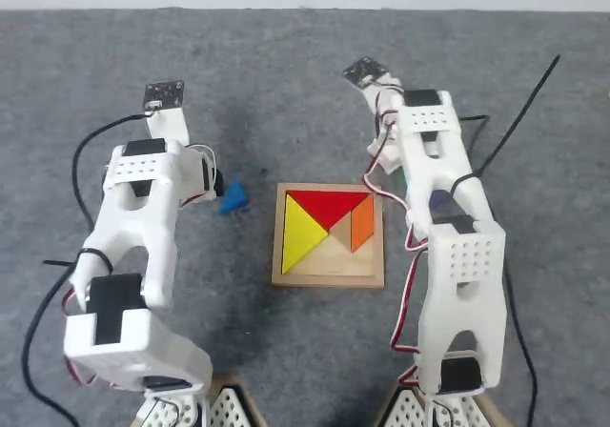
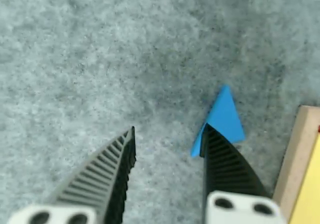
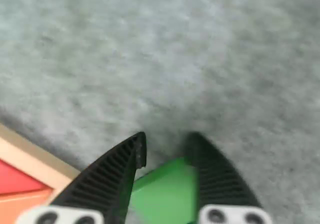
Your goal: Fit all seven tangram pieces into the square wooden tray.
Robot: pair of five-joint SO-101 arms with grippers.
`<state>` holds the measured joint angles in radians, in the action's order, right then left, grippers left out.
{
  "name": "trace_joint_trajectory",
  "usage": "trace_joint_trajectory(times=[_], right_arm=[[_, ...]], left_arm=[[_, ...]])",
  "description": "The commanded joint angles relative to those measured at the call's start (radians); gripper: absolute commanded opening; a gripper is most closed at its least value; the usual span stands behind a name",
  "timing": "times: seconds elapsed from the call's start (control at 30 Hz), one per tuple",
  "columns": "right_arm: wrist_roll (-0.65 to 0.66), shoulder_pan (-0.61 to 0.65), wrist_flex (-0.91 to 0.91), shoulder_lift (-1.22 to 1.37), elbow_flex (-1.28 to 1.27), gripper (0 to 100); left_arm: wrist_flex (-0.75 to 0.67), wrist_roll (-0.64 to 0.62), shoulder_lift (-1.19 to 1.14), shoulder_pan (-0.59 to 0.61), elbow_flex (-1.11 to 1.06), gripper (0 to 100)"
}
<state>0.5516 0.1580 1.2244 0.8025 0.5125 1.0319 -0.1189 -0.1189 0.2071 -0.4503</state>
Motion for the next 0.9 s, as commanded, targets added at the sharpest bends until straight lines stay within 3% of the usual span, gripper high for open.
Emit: trace_joint_trajectory(times=[0.0, 0.33, 0.5, 0.87], right_arm=[[-0.012, -0.018, 0.022, 0.004, 0.009, 7.3], [-0.141, -0.03, 0.077, -0.189, 0.058, 14.3], [-0.287, -0.062, 0.124, -0.283, -0.043, 19.2], [-0.399, -0.047, -0.13, -0.294, -0.445, 19.5]], left_arm=[[-0.014, 0.008, 0.034, -0.005, 0.008, 21], [-0.014, 0.008, 0.028, -0.005, 0.008, 21], [-0.014, 0.008, 0.029, -0.005, 0.008, 21], [-0.017, 0.009, 0.034, -0.005, -0.008, 21]])
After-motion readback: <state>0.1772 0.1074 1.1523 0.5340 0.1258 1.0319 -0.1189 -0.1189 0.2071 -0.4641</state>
